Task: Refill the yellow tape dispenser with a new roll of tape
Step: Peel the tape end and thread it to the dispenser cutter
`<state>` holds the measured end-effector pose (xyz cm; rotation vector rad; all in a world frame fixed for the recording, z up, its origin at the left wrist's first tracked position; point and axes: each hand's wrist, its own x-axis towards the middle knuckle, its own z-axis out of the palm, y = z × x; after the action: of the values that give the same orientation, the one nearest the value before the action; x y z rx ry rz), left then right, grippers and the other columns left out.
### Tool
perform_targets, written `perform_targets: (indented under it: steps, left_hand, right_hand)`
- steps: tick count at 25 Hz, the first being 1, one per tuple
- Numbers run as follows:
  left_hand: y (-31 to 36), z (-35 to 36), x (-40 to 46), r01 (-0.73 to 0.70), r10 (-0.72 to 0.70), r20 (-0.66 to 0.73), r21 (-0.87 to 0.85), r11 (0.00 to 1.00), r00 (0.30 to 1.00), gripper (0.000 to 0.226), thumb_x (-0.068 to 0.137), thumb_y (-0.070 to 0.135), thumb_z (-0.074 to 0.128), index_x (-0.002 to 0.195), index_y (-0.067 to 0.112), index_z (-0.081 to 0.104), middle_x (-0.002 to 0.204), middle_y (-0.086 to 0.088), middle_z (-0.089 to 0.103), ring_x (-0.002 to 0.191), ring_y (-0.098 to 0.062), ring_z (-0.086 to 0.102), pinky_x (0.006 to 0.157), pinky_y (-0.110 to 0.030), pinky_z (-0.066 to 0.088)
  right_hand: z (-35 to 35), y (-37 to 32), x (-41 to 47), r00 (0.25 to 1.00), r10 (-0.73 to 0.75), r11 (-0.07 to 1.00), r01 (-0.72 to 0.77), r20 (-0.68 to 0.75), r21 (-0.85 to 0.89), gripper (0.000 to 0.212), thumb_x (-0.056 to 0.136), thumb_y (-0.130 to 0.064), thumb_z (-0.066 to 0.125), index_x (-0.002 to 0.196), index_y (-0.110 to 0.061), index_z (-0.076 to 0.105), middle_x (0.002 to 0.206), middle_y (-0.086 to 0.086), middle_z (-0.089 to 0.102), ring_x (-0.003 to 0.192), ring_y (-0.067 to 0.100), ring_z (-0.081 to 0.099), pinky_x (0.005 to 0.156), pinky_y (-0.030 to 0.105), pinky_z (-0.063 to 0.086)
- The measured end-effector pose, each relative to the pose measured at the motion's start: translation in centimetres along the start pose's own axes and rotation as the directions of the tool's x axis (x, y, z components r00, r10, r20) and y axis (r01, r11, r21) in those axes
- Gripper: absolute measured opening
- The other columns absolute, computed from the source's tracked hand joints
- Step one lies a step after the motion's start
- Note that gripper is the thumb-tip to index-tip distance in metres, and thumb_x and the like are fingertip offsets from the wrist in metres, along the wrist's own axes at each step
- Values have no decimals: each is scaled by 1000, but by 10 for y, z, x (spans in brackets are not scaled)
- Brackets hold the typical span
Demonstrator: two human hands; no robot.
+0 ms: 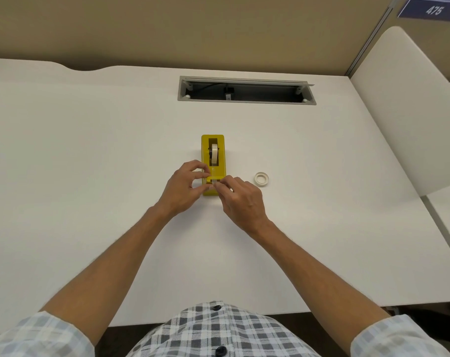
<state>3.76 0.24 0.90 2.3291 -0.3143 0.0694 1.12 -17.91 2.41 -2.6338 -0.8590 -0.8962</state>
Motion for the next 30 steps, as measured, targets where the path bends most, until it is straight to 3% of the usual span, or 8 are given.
perform_targets:
  steps: [30]
  left_hand:
    - [1,0,3,40,-40,3,-12,999,999,20,85,25,71,103,15,75,121,6,61,117,-14,51,95,-37,48]
  right_hand:
    - [-2,-2,-6,995,-74,994,79,67,-80,12,85,-13,73,97,-11,74,82,2,69,61,18,59,47,25,38]
